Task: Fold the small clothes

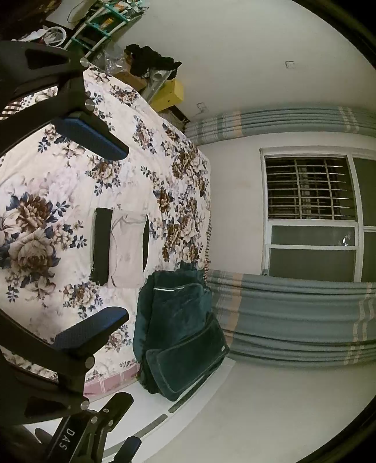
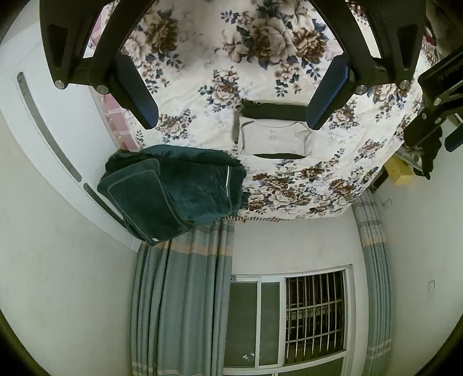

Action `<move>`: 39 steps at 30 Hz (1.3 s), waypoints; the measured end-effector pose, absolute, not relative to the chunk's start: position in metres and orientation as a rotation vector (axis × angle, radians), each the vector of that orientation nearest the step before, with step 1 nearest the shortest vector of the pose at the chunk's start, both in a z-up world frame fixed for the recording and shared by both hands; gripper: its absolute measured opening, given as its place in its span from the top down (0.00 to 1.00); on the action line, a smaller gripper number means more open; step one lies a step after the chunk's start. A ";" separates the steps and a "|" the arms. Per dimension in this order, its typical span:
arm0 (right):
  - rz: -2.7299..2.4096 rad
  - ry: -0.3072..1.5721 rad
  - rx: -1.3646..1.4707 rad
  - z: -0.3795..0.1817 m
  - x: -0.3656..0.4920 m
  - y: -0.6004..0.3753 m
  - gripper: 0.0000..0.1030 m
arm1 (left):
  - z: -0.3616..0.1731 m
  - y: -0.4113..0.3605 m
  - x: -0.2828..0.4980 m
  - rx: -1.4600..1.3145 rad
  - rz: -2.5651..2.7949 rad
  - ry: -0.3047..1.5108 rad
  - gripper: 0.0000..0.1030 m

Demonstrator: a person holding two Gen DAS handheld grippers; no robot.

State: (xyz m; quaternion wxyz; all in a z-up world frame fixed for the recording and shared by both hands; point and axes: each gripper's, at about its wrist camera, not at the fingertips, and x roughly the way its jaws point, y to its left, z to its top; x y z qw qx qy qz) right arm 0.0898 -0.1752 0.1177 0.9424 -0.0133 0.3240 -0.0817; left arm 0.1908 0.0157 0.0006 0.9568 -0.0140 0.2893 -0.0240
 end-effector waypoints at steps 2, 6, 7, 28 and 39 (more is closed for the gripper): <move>-0.166 0.661 -0.027 0.118 0.089 -0.175 0.00 | 0.002 0.014 0.189 -0.026 -0.050 0.584 0.00; -0.170 0.659 -0.027 0.118 0.087 -0.176 0.00 | 0.003 0.013 0.186 -0.025 -0.047 0.582 0.00; -0.170 0.660 -0.025 0.118 0.087 -0.176 0.00 | 0.003 0.013 0.186 -0.026 -0.050 0.583 0.00; -0.163 0.664 -0.020 0.119 0.079 -0.168 0.00 | 0.003 0.017 0.178 -0.026 -0.016 0.588 0.00; -0.153 0.663 -0.011 0.119 0.073 -0.162 0.00 | 0.006 0.018 0.174 -0.026 0.003 0.588 0.00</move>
